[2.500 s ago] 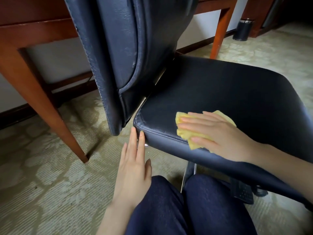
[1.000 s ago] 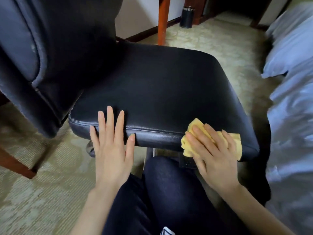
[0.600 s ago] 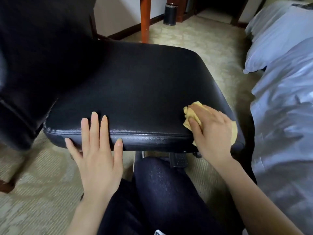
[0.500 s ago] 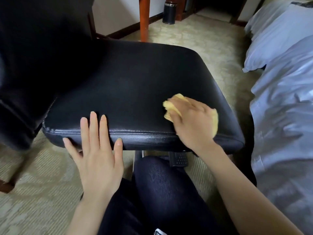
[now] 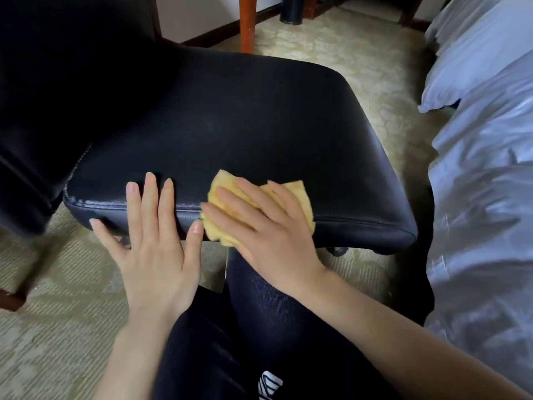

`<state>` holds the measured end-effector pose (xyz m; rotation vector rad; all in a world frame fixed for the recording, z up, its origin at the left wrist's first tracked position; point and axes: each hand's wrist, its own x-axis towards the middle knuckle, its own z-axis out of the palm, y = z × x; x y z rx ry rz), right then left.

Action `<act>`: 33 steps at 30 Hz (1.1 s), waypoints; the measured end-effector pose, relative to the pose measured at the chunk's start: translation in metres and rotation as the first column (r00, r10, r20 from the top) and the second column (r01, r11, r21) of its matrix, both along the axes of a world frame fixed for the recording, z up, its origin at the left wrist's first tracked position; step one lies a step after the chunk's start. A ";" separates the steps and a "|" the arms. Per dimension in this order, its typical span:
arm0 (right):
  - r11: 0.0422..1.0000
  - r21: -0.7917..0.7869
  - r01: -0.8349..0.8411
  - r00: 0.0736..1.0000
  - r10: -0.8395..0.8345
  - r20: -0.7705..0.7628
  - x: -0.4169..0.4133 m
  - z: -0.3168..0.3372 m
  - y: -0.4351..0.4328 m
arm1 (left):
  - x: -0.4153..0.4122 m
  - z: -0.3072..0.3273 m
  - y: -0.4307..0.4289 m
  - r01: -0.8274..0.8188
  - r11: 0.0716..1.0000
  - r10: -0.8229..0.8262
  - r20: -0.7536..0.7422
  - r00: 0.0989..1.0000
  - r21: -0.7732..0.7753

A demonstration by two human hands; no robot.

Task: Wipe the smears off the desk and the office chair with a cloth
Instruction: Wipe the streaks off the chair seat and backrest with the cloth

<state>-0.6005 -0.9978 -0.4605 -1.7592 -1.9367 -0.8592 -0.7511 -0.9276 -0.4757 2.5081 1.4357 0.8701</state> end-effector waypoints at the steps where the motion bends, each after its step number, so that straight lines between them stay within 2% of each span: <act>1: 0.998 0.059 0.007 0.998 -0.010 0.054 0.008 -0.007 -0.011 | 0.001 0.000 -0.001 -0.009 1.000 0.009 0.003 1.000 0.004; 3: 0.989 0.138 0.045 0.989 -0.063 0.132 0.026 -0.021 -0.034 | 0.005 -0.001 -0.004 -0.031 1.000 0.031 0.018 0.999 0.004; 6: 0.984 0.149 0.093 0.976 -0.120 0.181 0.057 -0.036 -0.065 | 0.018 0.000 -0.013 0.011 0.998 -0.013 0.022 1.000 0.054; 8: 0.984 0.126 0.128 0.961 -0.154 0.229 0.078 -0.039 -0.082 | 0.033 -0.002 -0.026 0.142 0.983 -0.143 0.000 0.990 0.119; 10: 0.986 0.086 0.140 0.954 -0.158 0.253 0.099 -0.036 -0.097 | 0.048 -0.006 -0.040 0.241 0.965 -0.243 0.006 0.970 0.107; 13: 0.993 0.010 0.119 0.967 -0.118 0.227 0.122 -0.029 -0.110 | 0.059 -0.013 -0.051 0.239 0.966 -0.235 -0.046 0.971 0.102; 17: 0.995 -0.065 0.070 0.989 -0.060 0.138 0.131 -0.021 -0.110 | 0.058 -0.017 -0.046 0.241 0.962 -0.231 -0.086 0.969 0.129; 22: 0.998 -0.045 0.049 0.999 -0.050 -0.013 0.113 -0.012 -0.094 | 0.055 -0.019 -0.046 0.232 0.963 -0.221 -0.091 0.971 0.136; 27: 0.984 -0.174 -0.024 0.985 -0.007 -0.175 0.106 0.024 -0.062 | 0.050 -0.020 -0.043 0.223 0.966 -0.211 -0.102 0.972 0.133; 30: 0.948 -0.310 -0.076 0.951 -0.024 -0.307 0.126 0.045 -0.045 | 0.050 -0.020 -0.043 0.226 0.965 -0.211 -0.120 0.970 0.132; 33: 0.921 -0.378 -0.096 0.861 -0.114 -0.495 0.156 0.053 -0.026 | 0.049 -0.020 -0.043 0.220 0.965 -0.201 -0.138 0.970 0.142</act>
